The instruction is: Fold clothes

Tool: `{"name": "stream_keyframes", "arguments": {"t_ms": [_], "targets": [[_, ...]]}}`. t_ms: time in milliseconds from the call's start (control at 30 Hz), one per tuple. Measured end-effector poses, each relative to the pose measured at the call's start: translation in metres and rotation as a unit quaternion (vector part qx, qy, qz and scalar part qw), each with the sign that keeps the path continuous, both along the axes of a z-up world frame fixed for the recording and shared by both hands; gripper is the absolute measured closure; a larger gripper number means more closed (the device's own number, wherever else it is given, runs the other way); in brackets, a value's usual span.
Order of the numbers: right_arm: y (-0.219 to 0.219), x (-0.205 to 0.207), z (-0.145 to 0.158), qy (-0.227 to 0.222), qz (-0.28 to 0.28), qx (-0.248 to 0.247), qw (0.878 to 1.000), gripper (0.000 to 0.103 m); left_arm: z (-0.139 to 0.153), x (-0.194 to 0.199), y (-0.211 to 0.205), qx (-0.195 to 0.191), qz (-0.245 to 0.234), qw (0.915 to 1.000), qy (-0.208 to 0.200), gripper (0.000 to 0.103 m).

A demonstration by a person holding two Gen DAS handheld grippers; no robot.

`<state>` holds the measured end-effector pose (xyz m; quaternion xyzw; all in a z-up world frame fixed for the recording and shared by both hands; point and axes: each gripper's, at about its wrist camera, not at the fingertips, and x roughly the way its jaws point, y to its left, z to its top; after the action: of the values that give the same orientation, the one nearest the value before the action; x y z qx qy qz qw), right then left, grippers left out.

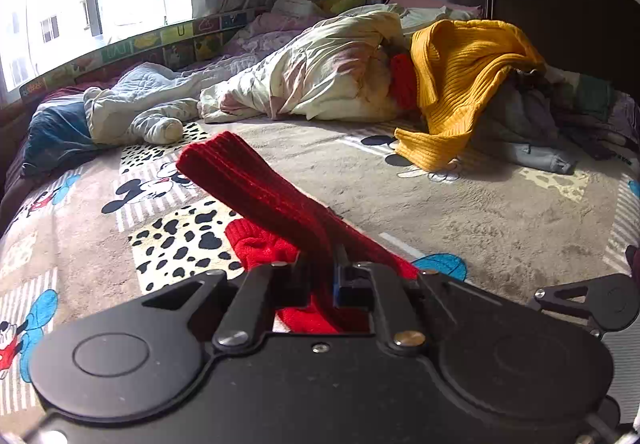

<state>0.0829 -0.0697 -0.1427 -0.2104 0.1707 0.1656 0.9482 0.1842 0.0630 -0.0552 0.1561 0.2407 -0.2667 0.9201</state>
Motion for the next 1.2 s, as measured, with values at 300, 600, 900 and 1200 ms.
{"name": "stream_keyframes", "arguments": {"t_ms": [300, 600, 900, 1200], "targets": [[-0.041, -0.003, 0.033, 0.038, 0.043, 0.137, 0.989, 0.063, -0.018, -0.028, 0.031, -0.022, 0.010, 0.9997, -0.003, 0.096], [-0.048, 0.089, 0.005, 0.134, 0.018, 0.074, 0.988, 0.064, -0.017, -0.040, 0.030, -0.051, 0.010, 0.9986, -0.009, 0.096], [-0.049, 0.068, -0.013, 0.078, -0.004, -0.076, 0.994, 0.078, -0.022, -0.039, 0.029, -0.073, 0.018, 0.9972, 0.002, 0.096], [-0.034, 0.061, -0.006, 0.092, 0.053, -0.102, 0.989, 0.074, -0.015, -0.040, 0.023, -0.080, 0.010, 0.9967, -0.003, 0.096]]}}
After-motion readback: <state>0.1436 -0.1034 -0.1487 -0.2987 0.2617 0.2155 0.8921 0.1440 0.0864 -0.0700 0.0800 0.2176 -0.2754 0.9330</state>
